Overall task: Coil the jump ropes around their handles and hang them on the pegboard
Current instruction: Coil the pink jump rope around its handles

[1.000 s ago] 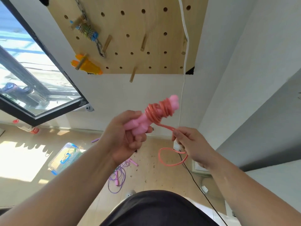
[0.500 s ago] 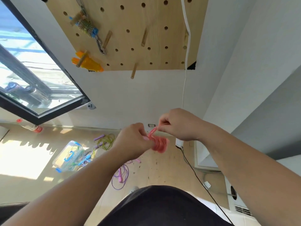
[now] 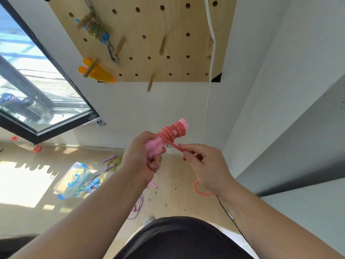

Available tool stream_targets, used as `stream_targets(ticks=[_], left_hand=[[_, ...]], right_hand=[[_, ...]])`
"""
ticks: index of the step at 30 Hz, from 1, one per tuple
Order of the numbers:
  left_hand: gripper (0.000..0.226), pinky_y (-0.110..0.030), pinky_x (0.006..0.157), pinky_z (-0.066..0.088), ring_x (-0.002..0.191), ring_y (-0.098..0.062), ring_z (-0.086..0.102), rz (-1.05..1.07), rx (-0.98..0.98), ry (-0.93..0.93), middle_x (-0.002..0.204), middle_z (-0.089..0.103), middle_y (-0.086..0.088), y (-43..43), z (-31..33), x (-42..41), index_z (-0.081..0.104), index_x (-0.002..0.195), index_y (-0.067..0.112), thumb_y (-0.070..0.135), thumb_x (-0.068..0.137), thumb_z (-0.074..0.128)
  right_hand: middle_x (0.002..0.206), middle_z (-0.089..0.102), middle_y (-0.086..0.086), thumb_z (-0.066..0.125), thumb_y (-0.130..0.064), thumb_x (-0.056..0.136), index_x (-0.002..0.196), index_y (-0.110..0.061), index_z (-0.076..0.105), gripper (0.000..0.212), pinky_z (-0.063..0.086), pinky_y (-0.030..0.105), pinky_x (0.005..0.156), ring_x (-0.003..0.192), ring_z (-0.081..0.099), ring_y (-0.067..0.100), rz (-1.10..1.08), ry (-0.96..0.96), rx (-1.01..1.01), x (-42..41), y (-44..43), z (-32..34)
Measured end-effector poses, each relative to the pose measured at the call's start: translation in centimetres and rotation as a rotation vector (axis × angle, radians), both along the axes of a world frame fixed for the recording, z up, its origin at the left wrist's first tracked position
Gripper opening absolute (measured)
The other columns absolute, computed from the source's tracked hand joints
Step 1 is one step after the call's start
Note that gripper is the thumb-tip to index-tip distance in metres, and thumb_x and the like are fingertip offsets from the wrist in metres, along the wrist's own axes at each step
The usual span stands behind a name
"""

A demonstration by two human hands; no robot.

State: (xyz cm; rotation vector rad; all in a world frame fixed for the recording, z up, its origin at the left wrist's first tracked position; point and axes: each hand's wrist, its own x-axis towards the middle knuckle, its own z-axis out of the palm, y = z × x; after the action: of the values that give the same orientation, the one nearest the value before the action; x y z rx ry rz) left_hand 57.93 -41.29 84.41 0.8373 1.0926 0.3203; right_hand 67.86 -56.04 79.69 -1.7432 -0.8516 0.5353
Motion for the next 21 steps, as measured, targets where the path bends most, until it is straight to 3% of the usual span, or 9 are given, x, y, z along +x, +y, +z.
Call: stream_targets(ticks=[5,11,13,16,18,21], left_hand=[[0.012,-0.019,0.043,0.012,0.049,-0.014,0.027,-0.068,-0.112,-0.089,0.067,0.052,-0.012,-1.1,1.3,-0.2,0.058,0.083,0.01,0.021,0.085,0.053],[0.028,-0.015,0.033,0.017,0.044,-0.013,0.03,-0.197,-0.213,-0.195,0.073,0.054,-0.015,-1.7,2.2,-0.6,0.061,0.087,0.008,0.031,0.071,0.06],[0.028,-0.015,0.034,0.015,0.045,-0.013,0.029,-0.278,-0.208,-0.189,0.074,0.055,-0.016,-1.5,2.3,-1.1,0.065,0.083,0.007,0.033,0.071,0.059],[0.02,-0.015,0.037,0.014,0.045,-0.014,0.03,-0.472,-0.125,-0.141,0.072,0.056,-0.017,-1.4,2.4,-2.1,0.067,0.07,0.011,0.03,0.068,0.06],[0.01,-0.014,0.038,0.016,0.044,-0.016,0.031,-0.604,0.019,-0.078,0.067,0.056,-0.018,-1.5,2.3,-2.4,0.058,0.062,0.018,0.024,0.068,0.062],[0.015,-0.016,0.042,0.019,0.046,-0.016,0.032,-0.703,0.269,0.054,0.064,0.058,-0.019,-1.1,1.5,-2.1,0.047,0.061,0.018,0.018,0.066,0.061]], right_hand=[[0.058,0.048,-0.015,0.057,-0.025,0.103,0.094,-0.029,0.073,0.018,0.034,0.027,0.06,0.055,0.041,0.006,0.158,0.125,-0.064,2.1,-0.5,-0.6],[0.061,0.041,-0.014,0.054,-0.034,0.101,0.085,-0.026,0.069,0.024,0.032,0.033,0.062,0.058,0.037,0.01,0.363,0.21,-0.037,4.2,-0.4,0.0],[0.065,0.046,-0.005,0.058,-0.033,0.099,0.087,-0.024,0.072,0.021,0.033,0.034,0.063,0.061,0.04,0.012,0.461,0.264,-0.024,4.9,-0.3,0.5],[0.084,0.068,-0.011,0.064,-0.013,0.095,0.097,-0.021,0.073,0.012,0.046,0.024,0.075,0.076,0.059,0.004,0.687,0.229,-0.065,6.3,-0.2,1.7],[0.08,0.07,-0.015,0.067,-0.004,0.093,0.095,-0.014,0.075,0.013,0.046,0.015,0.071,0.074,0.061,-0.002,0.796,0.102,-0.212,7.5,0.4,2.4],[0.073,0.069,-0.013,0.069,-0.013,0.094,0.093,-0.018,0.077,0.008,0.044,0.016,0.063,0.064,0.058,0.001,0.858,-0.012,-0.457,8.5,2.1,3.0]])
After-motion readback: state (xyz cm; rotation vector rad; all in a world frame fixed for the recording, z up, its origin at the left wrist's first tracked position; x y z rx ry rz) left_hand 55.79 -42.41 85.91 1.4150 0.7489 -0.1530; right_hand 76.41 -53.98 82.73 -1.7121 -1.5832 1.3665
